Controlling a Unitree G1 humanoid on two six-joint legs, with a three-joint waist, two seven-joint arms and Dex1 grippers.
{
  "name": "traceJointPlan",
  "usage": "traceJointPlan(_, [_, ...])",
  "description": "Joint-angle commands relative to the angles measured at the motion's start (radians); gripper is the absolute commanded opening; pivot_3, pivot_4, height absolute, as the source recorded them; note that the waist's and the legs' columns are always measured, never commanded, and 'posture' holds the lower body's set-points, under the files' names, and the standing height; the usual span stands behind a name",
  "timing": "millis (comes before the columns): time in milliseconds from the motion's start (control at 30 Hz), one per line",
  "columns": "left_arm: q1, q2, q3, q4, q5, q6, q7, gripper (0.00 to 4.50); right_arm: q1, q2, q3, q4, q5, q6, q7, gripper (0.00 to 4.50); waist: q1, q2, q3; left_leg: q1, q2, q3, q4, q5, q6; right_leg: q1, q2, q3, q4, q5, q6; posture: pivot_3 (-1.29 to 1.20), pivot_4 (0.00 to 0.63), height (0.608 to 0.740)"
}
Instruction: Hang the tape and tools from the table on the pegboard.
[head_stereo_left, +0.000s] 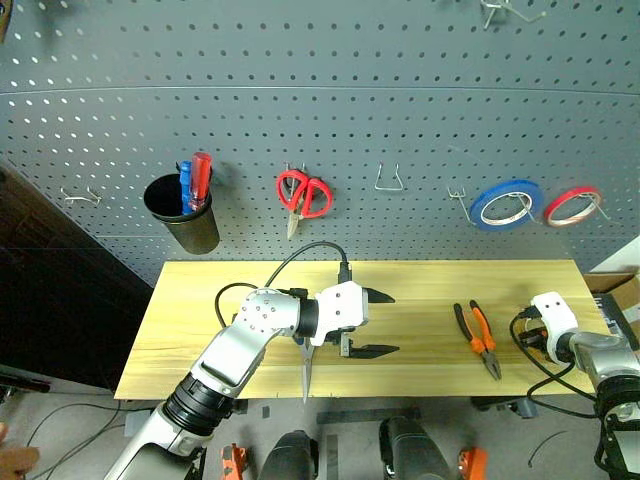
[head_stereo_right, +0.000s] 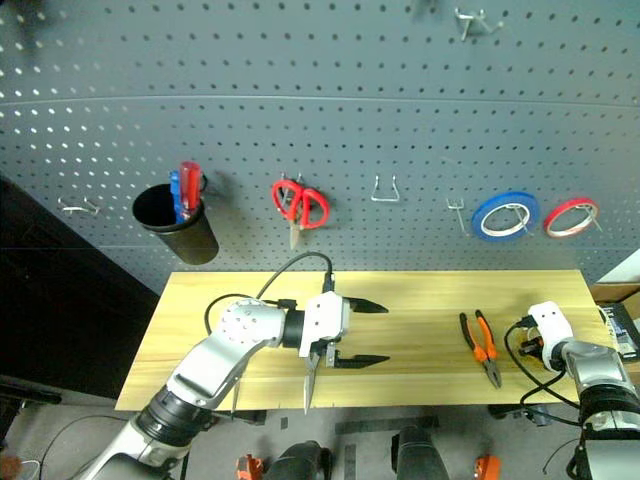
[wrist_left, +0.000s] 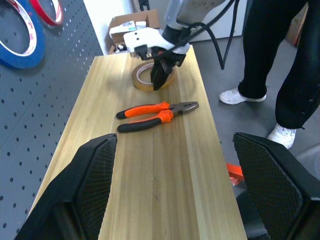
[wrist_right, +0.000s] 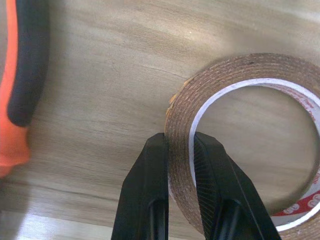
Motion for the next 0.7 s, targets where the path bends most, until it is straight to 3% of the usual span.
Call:
traceJointPlan(33, [-0.003,0.009,-0.002,-0.05,-0.039,0.014,-0.039,3.95,0.027,0.001,0.005,-0.024,-0.025,0.016,-0.03,0.42,0.0,0.0,0.0,0.0,0.0,0.0,0.0,0.0,0.0,0.0,0.0,0.0,0.0,0.0,0.0,-0.05,0.21,0.74])
traceJointPlan(200, [-0.013,-0.001,0.015,-0.048,-0.069,0.039,-0.052,3.95,0.125,-0.034,-0.031,-0.231,-0.023,0.033,-0.05,0.42,0.002,0.002,-0.001,-0.001,0.0,0.0,0.0,0.0,0.0,-0.001,0.0,0.0,0.0,0.0,0.0,-0.06,0.184,0.74])
traceJointPlan(367, [-0.015,-0.023,0.068,-0.048,-0.124,0.048,-0.03,3.95,0.335,-0.061,-0.167,-0.683,0.005,0.118,-0.109,0.42,0.004,0.007,-0.004,-0.006,-0.002,0.001,0.0,0.0,0.0,-0.007,-0.002,0.0,0.001,0.0,0.0,-0.07,0.19,0.74])
traceJointPlan(500, [0.016,-0.048,0.128,-0.055,-0.138,0.05,0.046,3.95,0.528,0.043,-0.272,-1.147,0.004,0.232,-0.203,0.42,-0.001,0.007,-0.004,-0.01,-0.001,0.001,0.001,0.0,-0.001,-0.011,-0.002,0.001,0.004,0.0,0.0,-0.1,0.207,0.74])
traceJointPlan(700, [0.107,-0.044,0.192,-0.118,-0.148,0.067,0.143,3.95,0.671,0.201,-0.099,-1.637,-0.228,0.095,-0.389,0.42,-0.016,0.007,-0.004,-0.01,0.002,0.0,0.0,0.0,-0.002,-0.012,0.001,0.001,0.004,0.0,0.0,-0.12,0.211,0.74])
